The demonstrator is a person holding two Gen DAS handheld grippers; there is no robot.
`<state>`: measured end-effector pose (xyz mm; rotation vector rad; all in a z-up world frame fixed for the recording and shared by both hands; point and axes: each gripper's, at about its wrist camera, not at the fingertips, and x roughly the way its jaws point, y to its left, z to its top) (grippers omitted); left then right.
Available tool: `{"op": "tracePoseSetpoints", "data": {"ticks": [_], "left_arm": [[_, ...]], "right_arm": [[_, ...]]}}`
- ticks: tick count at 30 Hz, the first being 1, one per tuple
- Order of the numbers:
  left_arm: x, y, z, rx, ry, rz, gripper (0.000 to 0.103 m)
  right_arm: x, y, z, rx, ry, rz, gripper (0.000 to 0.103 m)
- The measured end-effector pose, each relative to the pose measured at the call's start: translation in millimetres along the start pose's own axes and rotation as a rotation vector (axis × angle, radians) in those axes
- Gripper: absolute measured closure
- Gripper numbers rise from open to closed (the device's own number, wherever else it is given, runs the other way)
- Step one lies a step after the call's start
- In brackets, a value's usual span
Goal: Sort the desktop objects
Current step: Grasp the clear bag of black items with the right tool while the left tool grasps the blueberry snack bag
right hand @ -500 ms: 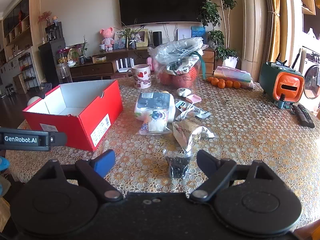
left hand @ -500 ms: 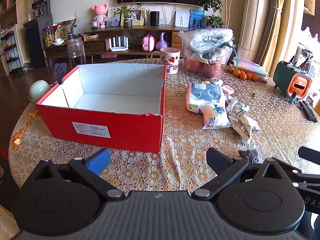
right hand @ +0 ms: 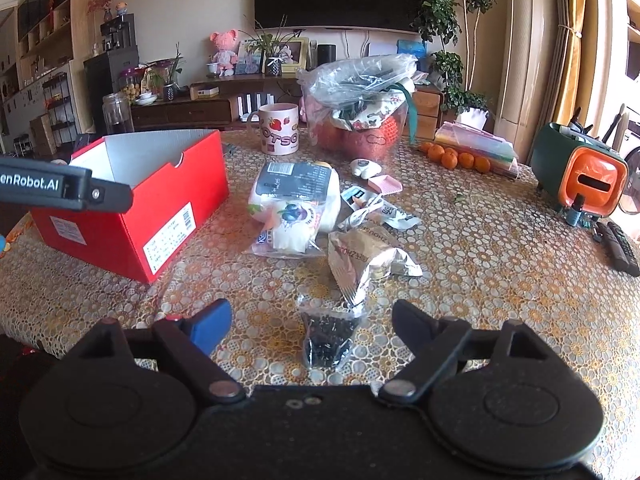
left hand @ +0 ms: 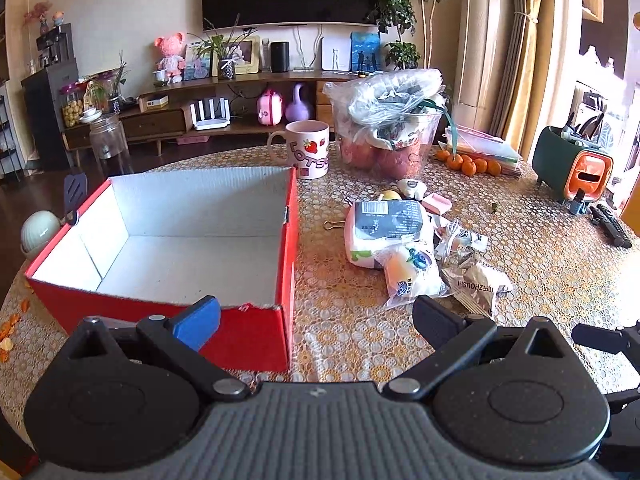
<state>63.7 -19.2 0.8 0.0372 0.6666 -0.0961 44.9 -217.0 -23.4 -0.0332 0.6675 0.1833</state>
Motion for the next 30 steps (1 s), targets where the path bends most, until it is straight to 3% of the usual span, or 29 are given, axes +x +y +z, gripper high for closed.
{"op": "tracePoseSetpoints", "data": {"ticks": [5, 11, 30], "left_arm": [[26, -24, 12, 0.071, -0.016, -0.037, 0.000], [60, -48, 24, 0.078, 0.032, -0.081, 0.000], [158, -77, 25, 0.053, 0.133, -0.055, 0.000]], "right_arm": [[17, -6, -3, -0.004, 0.025, 0.003, 0.019], [36, -10, -7, -0.031, 0.055, -0.003, 0.021], [73, -5, -14, -0.025, 0.123, 0.019, 0.030]]}}
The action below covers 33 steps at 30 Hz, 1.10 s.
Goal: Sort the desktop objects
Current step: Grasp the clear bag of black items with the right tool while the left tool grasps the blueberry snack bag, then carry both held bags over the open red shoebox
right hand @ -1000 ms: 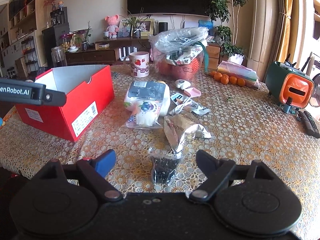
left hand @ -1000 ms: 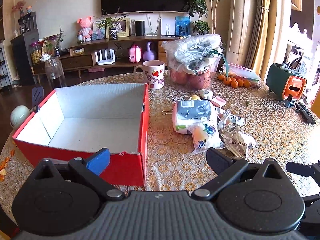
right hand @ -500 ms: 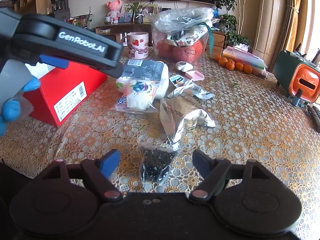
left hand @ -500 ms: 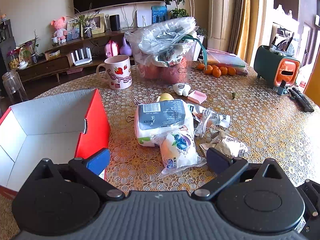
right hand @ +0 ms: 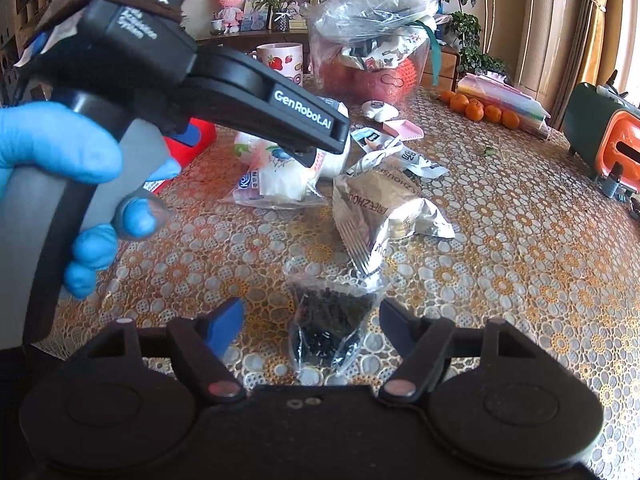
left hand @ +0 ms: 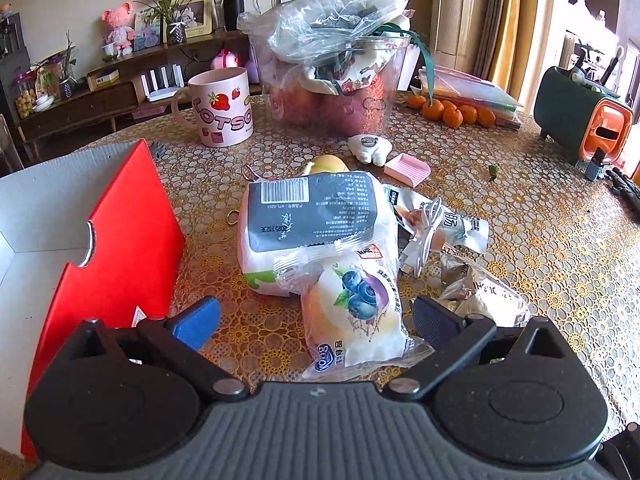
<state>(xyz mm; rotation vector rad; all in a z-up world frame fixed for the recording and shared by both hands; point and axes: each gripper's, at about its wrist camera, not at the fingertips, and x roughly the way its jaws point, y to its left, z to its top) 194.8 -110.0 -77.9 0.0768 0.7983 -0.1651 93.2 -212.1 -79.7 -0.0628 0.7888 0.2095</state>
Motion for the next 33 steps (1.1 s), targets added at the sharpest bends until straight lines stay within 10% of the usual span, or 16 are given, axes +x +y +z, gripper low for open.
{"op": "tracePoseSetpoints", "data": {"ticks": [12, 25, 33], "left_arm": [[26, 1, -1, -0.027, 0.056, -0.008, 0.001], [20, -2, 2, -0.014, 0.070, -0.080, 0.043], [13, 0, 0, -0.011, 0.070, -0.061, 0.051]], "right_arm": [[5, -5, -2, 0.016, 0.029, -0.016, 0.041], [7, -4, -1, 0.016, 0.044, -0.044, 0.061], [5, -5, -1, 0.022, 0.045, -0.048, 0.069]]}}
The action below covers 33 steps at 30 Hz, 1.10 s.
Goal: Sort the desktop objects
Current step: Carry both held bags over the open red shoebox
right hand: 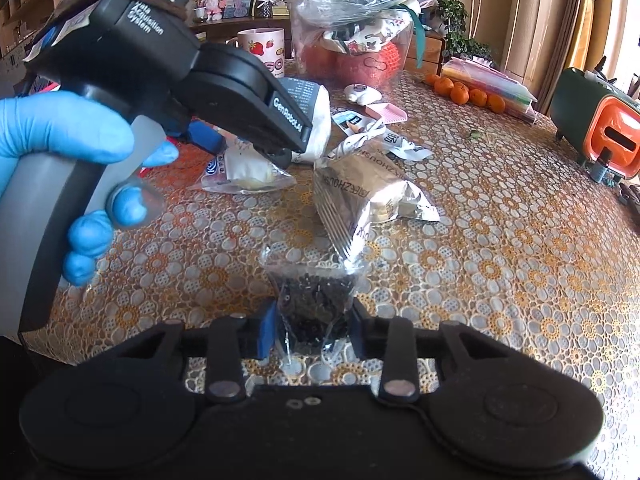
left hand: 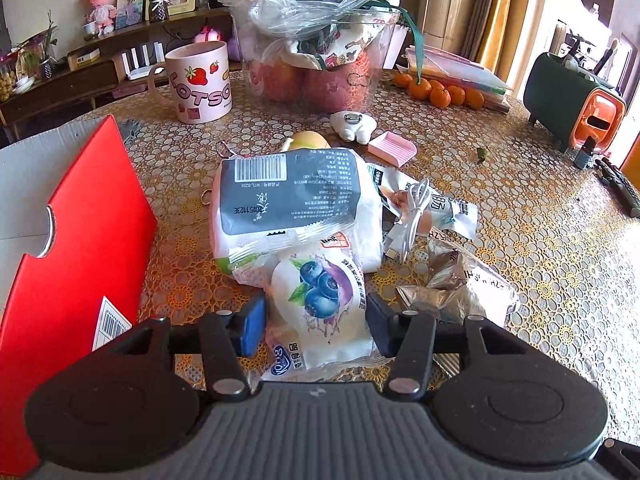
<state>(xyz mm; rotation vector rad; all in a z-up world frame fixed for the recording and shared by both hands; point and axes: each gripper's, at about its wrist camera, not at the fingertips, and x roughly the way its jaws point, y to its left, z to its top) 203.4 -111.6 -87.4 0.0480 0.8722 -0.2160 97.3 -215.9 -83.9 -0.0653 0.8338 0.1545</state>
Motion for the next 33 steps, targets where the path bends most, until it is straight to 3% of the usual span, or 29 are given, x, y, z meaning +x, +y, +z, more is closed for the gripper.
{"op": "tracePoseSetpoints", "data": {"ticks": [9, 19, 33], "left_arm": [[-27, 15, -10, -0.031, -0.002, 0.001, 0.052], [-96, 28, -20, -0.041, -0.052, -0.037, 0.052], [-195, 75, -38, -0.088, -0.141, -0.001, 0.052]], "right_arm": [[-13, -3, 5, 0.006, -0.027, -0.013, 0.070], [-46, 2, 18, -0.009, -0.075, -0.002, 0.070], [-96, 47, 61, -0.049, -0.127, 0.127, 0.070]]}}
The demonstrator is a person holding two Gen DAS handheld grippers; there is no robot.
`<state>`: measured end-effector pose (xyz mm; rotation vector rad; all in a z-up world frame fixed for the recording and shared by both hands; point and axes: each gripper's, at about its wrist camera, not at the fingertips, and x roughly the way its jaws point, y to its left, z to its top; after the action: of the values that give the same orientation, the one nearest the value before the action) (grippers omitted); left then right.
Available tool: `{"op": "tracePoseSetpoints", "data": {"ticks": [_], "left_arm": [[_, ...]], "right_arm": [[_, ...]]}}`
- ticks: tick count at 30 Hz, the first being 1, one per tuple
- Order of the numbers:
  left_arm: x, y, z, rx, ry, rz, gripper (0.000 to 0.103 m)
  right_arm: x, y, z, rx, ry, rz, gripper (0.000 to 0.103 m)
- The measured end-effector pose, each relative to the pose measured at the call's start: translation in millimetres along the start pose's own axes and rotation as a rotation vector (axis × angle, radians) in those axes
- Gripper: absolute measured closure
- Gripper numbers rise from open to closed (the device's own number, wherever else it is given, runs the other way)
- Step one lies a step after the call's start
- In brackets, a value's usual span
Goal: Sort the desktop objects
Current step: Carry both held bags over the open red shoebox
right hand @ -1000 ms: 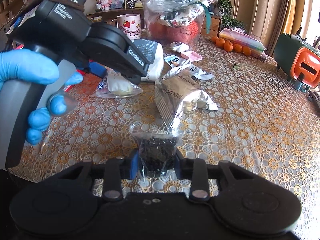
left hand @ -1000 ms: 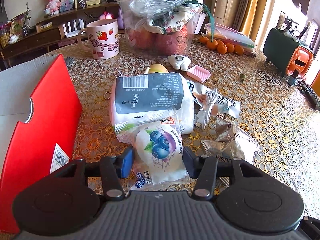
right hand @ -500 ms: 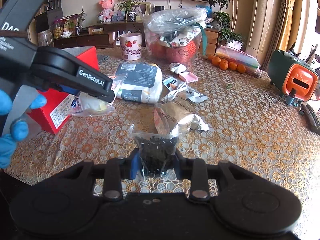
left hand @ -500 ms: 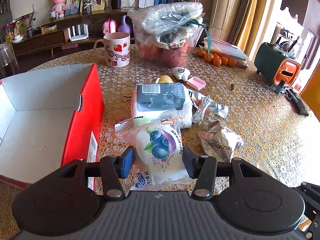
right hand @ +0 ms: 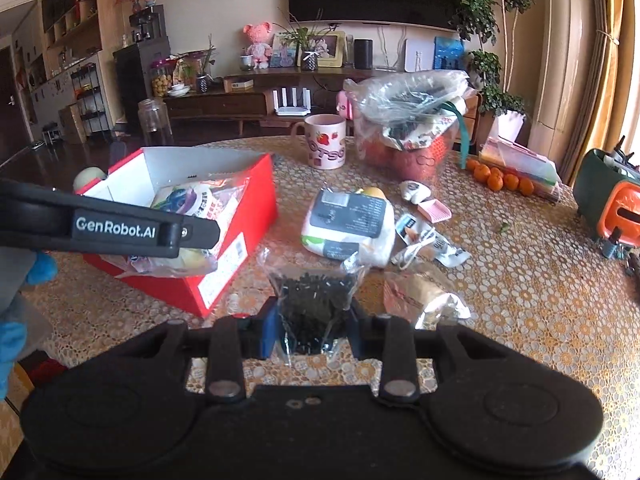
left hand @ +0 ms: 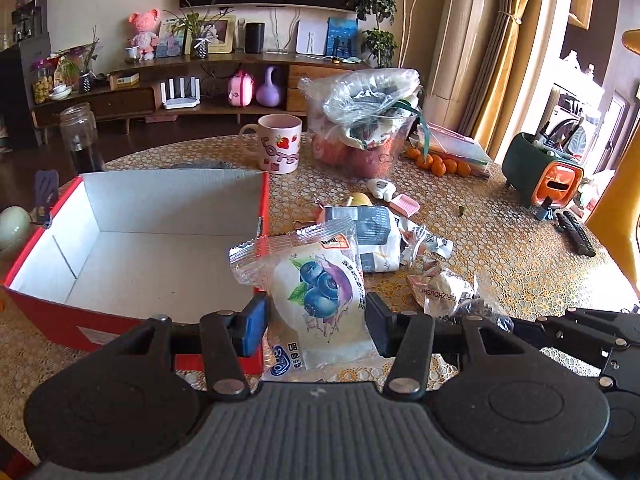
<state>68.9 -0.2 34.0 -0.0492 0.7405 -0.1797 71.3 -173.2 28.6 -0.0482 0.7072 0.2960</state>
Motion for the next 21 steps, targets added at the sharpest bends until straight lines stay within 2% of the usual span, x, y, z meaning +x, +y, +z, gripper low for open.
{"op": "tracePoseSetpoints", "data": {"ticks": [9, 16, 21], "left_arm": [[-31, 49, 2, -0.039, -0.017, 0.065, 0.052], [-36, 89, 7, -0.073, -0.033, 0.107, 0.052], [-31, 117, 11, -0.088, -0.017, 0.138, 0.052]], "right_arm": [[6, 45, 38, -0.034, -0.010, 0.055, 0.070], [20, 82, 62, -0.086, -0.014, 0.083, 0.070], [40, 104, 78, -0.119, 0.003, 0.098, 0.070]]}}
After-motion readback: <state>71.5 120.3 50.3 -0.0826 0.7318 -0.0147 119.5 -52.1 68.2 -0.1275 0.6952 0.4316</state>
